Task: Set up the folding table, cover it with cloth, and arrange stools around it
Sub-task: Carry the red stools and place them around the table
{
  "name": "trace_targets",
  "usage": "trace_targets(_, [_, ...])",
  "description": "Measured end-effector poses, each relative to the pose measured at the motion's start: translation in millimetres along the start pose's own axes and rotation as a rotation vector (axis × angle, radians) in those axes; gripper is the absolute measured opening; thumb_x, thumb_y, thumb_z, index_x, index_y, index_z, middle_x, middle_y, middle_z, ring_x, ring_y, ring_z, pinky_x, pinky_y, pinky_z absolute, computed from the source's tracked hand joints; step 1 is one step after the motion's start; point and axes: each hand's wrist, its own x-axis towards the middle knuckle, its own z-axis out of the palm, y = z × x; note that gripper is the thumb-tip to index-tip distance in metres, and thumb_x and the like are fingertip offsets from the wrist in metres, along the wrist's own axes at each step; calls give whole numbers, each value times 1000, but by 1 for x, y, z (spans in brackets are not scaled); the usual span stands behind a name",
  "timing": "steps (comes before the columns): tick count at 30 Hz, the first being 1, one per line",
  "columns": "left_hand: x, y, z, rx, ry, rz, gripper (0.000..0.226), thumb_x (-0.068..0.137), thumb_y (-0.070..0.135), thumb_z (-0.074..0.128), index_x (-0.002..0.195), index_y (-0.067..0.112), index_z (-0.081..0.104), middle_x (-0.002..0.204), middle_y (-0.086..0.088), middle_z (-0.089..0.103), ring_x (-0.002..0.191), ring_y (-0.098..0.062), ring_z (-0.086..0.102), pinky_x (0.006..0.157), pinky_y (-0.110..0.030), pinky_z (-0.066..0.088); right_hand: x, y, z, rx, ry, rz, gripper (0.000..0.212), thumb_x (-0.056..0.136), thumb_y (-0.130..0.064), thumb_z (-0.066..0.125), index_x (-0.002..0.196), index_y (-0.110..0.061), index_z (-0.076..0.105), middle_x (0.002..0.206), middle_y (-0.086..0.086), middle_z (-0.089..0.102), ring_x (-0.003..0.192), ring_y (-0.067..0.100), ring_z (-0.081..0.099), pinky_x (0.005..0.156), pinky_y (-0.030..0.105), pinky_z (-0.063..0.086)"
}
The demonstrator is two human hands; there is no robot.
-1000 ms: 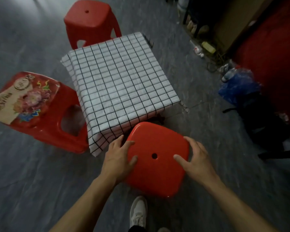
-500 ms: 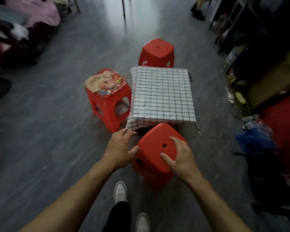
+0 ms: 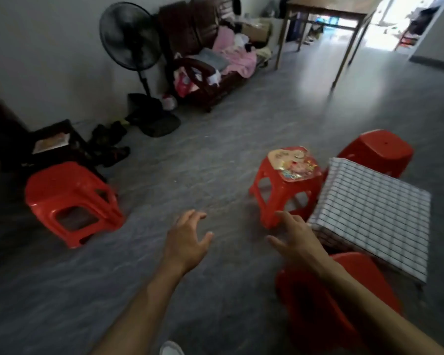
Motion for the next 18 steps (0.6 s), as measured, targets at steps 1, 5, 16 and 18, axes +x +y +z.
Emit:
trace_targets(1, [-2,-22,-12,-10,18,-33,57,75,46,58,123,15,64,132,-7,60,126,-26,53,106,-31,38,9,-21,10,-14,-23,-18,67,82,-38,74,140,-22,46,133,11,52,119,27,54,100,31,41])
trace_targets(5, [-5,-109,-62,-11,54,-123,58,73,46,58,122,15,65,129,-7,60,123,-26,55,106,-34,41,38,-112,57,-32,-109,-94,68,83,-41,73,142,-24,43,138,11,50,124,27,51,103,31,41])
trace_targets(16, [35,-269,-167,-8,249,-251,64,70,56,46,117,18,67,121,-2,63,116,-22,58,101,-34,45,127,-293,146,-56,-238,-266,68,88,-48,66,147,-29,36,150,5,41,132,22,46,106,37,41])
trace_targets(18, [53,-286,-172,-18,266,-276,63,69,56,46,115,18,67,119,-1,64,115,-21,58,100,-32,44,155,-308,156,-81,-257,-274,68,89,-48,66,147,-30,36,150,4,42,132,21,46,105,35,40])
